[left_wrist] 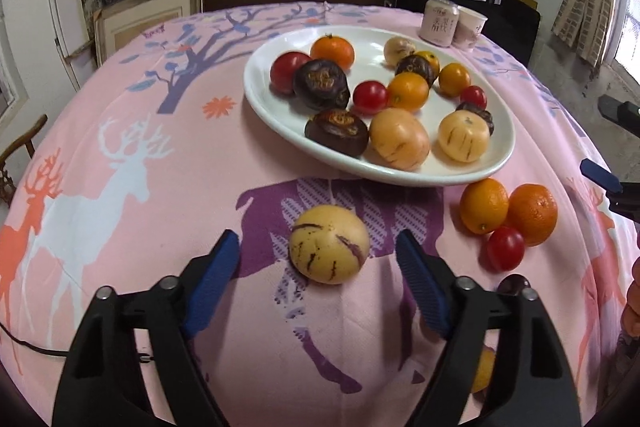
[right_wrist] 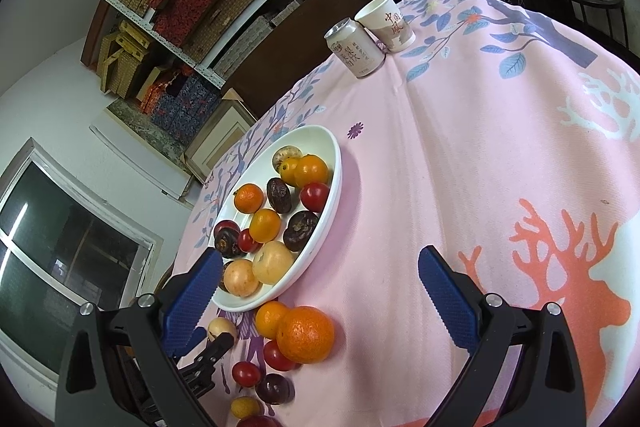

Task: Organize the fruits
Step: 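Move the left tool to the pile and grasp a purple-striped pepino fruit, then grasp a large orange with the right tool while the left tool holds the pepino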

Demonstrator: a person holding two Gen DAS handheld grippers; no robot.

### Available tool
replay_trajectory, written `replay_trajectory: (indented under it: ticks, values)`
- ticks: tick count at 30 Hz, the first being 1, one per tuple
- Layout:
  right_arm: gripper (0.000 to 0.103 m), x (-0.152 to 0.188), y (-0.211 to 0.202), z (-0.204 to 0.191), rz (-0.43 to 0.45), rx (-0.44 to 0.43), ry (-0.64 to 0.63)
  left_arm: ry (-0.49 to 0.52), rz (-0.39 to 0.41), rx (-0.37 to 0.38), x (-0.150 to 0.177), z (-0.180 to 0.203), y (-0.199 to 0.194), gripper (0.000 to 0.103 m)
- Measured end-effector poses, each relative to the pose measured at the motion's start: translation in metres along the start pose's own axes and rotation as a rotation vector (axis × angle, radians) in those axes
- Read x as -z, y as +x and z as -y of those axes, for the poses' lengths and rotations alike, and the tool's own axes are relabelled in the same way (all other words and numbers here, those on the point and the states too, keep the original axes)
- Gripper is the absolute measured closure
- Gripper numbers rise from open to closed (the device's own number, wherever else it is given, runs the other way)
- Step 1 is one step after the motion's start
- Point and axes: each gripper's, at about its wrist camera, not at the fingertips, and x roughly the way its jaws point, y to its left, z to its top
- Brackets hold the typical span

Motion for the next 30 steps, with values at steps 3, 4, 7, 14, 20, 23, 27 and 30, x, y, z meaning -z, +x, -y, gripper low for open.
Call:
replay_trajectory:
  ticks: [3,4,7,14,20,23,27,30]
  values:
    - [0.004,0.000,0.000,0.000,0.000,0.000,-0.002,-0.001,-0.017,0.004,0.001,0.001,0.004,0.039]
    - [0.004,0.000,0.000,0.000,-0.001,0.000,-0.004,0.001,-0.013,0.001,0.001,0.001,0.003,0.039]
    - [0.004,0.000,0.002,-0.002,-0.006,0.002,-0.011,0.007,-0.008,-0.013,0.001,0.003,0.004,0.041]
    - [0.004,0.005,0.008,-0.008,-0.024,0.020,-0.044,0.057,-0.001,-0.025,0.002,0.011,0.004,0.062]
    - [0.004,0.017,0.012,-0.020,-0.052,0.052,-0.129,0.048,0.001,-0.033,0.002,0.009,0.003,0.062]
    - [0.004,0.027,0.015,-0.031,-0.062,0.094,-0.219,0.054,0.003,-0.041,0.003,0.011,0.003,0.062]
    - [0.004,0.039,0.019,-0.044,-0.075,0.153,-0.340,0.054,0.004,-0.050,0.003,0.010,0.003,0.062]
    - [0.004,0.044,0.021,-0.045,-0.085,0.169,-0.374,0.055,0.004,-0.055,0.003,0.010,0.003,0.062]
